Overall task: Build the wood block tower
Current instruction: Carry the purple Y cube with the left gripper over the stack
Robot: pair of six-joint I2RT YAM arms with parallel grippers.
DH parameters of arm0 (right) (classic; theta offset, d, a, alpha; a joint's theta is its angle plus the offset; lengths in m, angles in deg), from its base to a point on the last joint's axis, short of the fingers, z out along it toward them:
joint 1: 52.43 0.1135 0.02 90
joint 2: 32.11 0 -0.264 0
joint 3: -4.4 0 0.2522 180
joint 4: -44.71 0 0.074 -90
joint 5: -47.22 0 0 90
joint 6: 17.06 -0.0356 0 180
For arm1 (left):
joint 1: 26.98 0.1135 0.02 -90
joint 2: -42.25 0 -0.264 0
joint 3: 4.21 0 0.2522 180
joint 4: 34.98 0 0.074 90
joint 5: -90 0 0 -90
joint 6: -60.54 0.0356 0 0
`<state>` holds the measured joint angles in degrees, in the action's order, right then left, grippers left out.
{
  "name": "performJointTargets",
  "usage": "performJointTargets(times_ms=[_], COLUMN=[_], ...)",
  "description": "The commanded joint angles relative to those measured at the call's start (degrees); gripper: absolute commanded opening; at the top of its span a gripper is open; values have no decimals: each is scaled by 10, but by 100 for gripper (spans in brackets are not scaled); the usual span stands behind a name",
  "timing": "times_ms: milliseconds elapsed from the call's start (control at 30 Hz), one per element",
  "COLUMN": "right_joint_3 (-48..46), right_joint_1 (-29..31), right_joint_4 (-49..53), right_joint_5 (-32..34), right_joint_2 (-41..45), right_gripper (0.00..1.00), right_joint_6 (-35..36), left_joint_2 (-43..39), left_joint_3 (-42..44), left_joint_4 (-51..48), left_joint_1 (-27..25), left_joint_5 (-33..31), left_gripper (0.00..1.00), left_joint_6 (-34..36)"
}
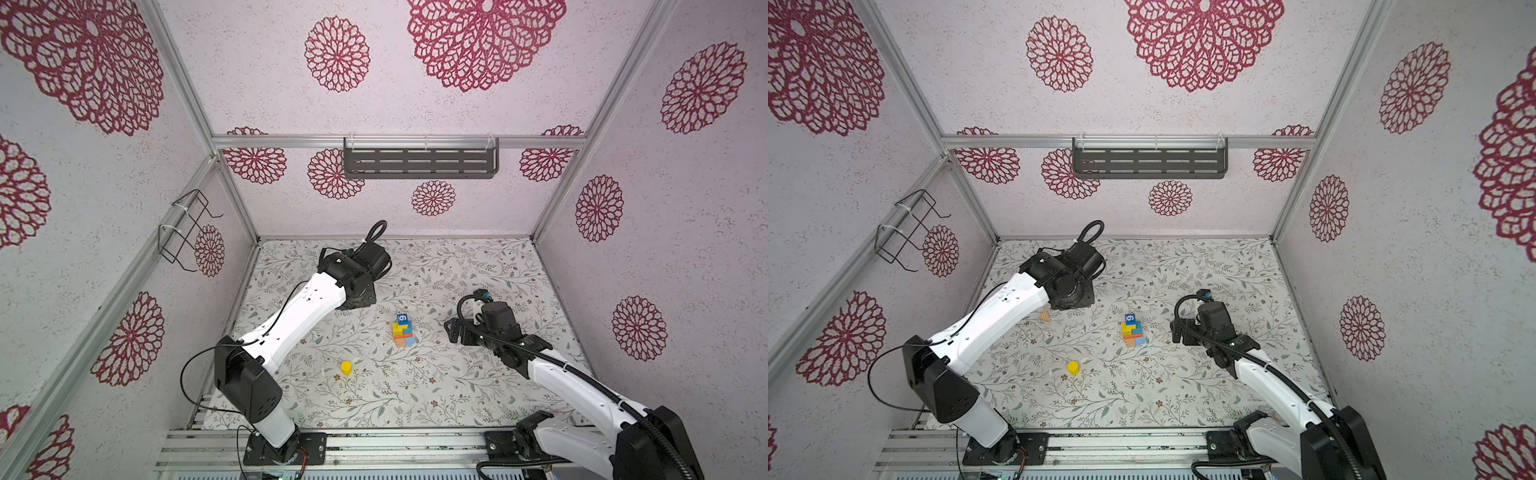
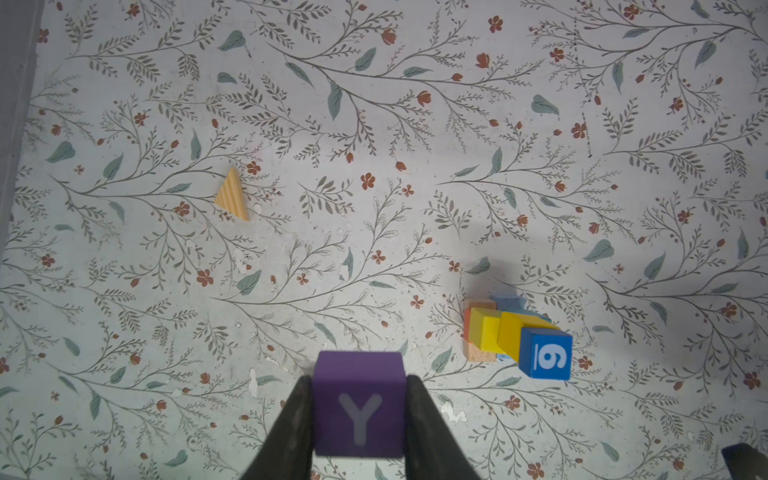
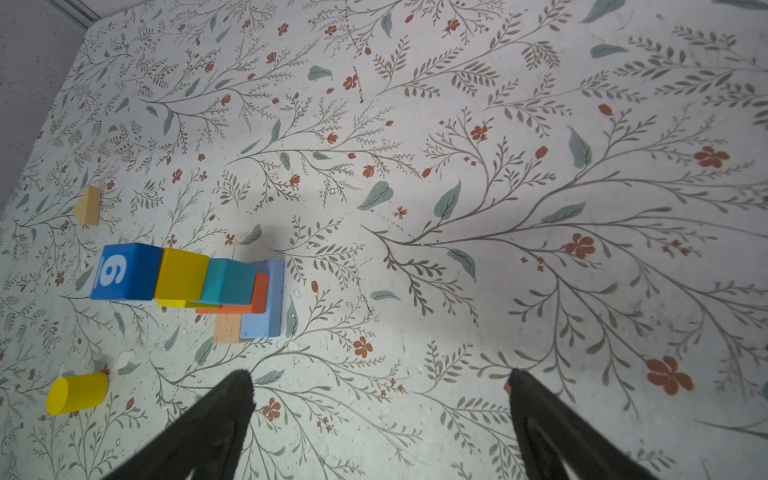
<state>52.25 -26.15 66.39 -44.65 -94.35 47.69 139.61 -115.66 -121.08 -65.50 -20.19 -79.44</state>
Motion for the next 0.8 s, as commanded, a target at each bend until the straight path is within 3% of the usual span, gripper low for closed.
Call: performJointTargets(times_ms=[0,367,767], right_joint_3=[2,1,0], right_joint_1=[-7,-12,-14], right_joint_4=[-5,0,0], right_joint_5=[-7,-8,-10], right_joint_2=[9,16,17], right_gripper=[99,99,99], right_joint_6=[-11,-13,-17], left_joint_2=[32,129,171], left_joint_3=[-45,-142,-158], left_joint_4=[-5,-4,3], left_joint_1=[-22,-67,-94], left_joint_5=[-10,8,7], left_gripper=[33,33,32], left_joint_6=[-20,-44,-90])
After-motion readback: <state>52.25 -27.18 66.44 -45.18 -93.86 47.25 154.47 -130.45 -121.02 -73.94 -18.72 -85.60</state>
